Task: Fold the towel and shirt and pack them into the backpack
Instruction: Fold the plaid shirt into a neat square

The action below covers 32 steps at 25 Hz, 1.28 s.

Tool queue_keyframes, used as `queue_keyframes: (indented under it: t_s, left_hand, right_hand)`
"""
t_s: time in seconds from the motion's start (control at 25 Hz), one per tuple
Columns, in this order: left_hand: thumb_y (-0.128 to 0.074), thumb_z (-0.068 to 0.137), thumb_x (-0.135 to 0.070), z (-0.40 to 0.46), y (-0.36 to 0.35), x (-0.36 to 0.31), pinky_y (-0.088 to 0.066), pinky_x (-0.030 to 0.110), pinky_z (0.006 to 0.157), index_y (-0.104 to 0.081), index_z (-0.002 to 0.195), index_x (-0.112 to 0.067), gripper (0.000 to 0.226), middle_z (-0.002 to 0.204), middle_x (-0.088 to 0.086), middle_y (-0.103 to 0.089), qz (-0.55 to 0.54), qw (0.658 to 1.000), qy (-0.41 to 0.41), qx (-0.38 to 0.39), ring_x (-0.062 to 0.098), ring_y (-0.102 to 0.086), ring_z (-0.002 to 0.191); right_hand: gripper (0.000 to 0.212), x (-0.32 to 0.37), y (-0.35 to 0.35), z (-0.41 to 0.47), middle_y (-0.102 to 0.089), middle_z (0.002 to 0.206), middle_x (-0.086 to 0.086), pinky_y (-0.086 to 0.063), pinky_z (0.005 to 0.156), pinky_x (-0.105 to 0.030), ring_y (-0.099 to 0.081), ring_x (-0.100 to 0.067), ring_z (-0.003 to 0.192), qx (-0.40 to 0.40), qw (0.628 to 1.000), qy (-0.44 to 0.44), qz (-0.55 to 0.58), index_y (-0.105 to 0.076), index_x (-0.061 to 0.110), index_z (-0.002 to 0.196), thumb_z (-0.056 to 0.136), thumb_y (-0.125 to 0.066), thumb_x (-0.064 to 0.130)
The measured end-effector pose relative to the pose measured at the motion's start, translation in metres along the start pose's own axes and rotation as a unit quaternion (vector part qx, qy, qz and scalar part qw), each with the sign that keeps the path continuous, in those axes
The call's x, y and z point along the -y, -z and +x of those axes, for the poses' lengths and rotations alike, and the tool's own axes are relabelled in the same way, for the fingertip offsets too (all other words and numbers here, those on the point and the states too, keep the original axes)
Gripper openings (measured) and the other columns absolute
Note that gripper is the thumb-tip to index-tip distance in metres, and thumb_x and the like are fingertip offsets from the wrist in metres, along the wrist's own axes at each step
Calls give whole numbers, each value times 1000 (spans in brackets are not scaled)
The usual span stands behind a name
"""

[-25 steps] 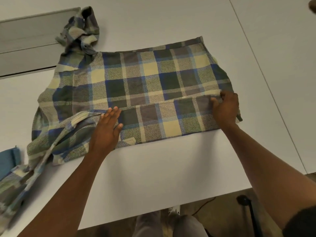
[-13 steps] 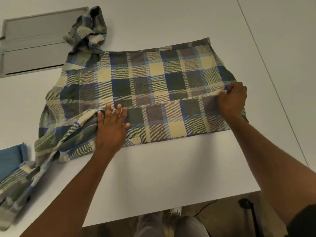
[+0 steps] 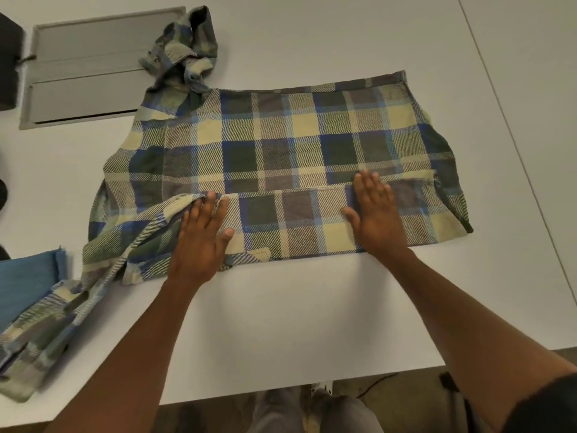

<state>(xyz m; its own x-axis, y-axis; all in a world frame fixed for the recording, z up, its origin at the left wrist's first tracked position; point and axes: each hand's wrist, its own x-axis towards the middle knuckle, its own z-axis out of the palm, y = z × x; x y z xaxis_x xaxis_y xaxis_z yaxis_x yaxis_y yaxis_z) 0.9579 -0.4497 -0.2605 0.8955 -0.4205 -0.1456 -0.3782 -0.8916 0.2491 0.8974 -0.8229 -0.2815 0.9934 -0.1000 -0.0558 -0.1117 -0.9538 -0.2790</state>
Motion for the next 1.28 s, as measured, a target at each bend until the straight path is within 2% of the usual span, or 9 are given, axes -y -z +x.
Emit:
queue_keyframes:
  t_s: [0.16,0.24,0.32,0.44,0.6,0.84,0.96,1.08,1.28]
  left_hand:
    - [-9,100,-58,-4,13,20,-10,47,123,-11,158,-23,68,166,-5,-6,-47,999,-11,8,17,-2,153]
    - [-8,101,-55,-5,12,-5,-11,49,123,-17,158,-19,67,165,0,-12,-41,999,14,-33,21,-7,153]
    - [-12,102,-52,-8,1,-57,-7,50,123,-22,156,-16,66,165,5,-15,-39,997,26,-58,25,-8,153]
    - [-17,102,-55,0,-23,-111,-1,50,123,-13,158,-23,65,166,1,-4,-29,999,29,-16,23,4,153]
    - [-20,99,-64,8,-26,-74,3,52,122,-4,158,-30,70,166,-4,3,54,999,-2,4,21,7,153]
    - [-14,97,-66,1,-8,-24,-6,57,121,-3,158,-28,73,166,-5,-1,78,997,3,-6,20,2,153]
    - [-15,98,-63,-6,-6,-15,-8,55,121,-2,158,-28,71,166,-3,1,42,998,37,-16,22,3,153]
    - [-17,100,-58,-10,-6,-37,-7,56,121,-6,159,-21,70,166,5,-2,46,994,93,-46,27,2,153]
    - [-29,100,-54,-35,-24,-74,-3,50,123,-15,158,-19,69,166,6,-6,17,995,65,-71,25,3,153]
  right_hand:
    - [74,-57,22,-9,1,166,-4,-6,124,-45,5,-19,152,6,998,-56,-20,-2,16,158,100,-19,58]
    - [76,-58,31,-9,1,166,-7,-7,123,-47,5,-22,152,5,997,-75,-14,-1,14,158,99,-20,59]
    - [76,-23,27,-6,0,165,-11,-5,123,-47,2,-25,152,-17,997,-78,2,-3,12,158,100,-26,56]
    - [73,44,0,-13,-1,166,-7,-3,123,-45,4,-23,153,10,1000,-9,15,-6,14,158,100,-20,56]
    - [69,9,-3,-20,-6,166,0,-6,123,-44,1,-17,153,15,999,32,-14,-11,18,158,101,-21,56]
    - [69,-63,18,-33,-7,166,1,-5,123,-41,1,-15,153,-2,1000,-24,-16,-10,21,158,101,-24,56]
    - [72,-59,21,-28,-6,166,-3,-3,124,-42,2,-18,153,-4,997,-76,17,-8,16,158,100,-18,57]
    - [74,-25,24,-26,-7,165,-10,-2,124,-43,0,-25,153,-30,990,-134,37,-8,11,157,99,-29,52]
    - [69,40,6,-45,-4,166,-4,-1,123,-43,3,-20,153,10,999,38,37,-10,14,158,101,-22,52]
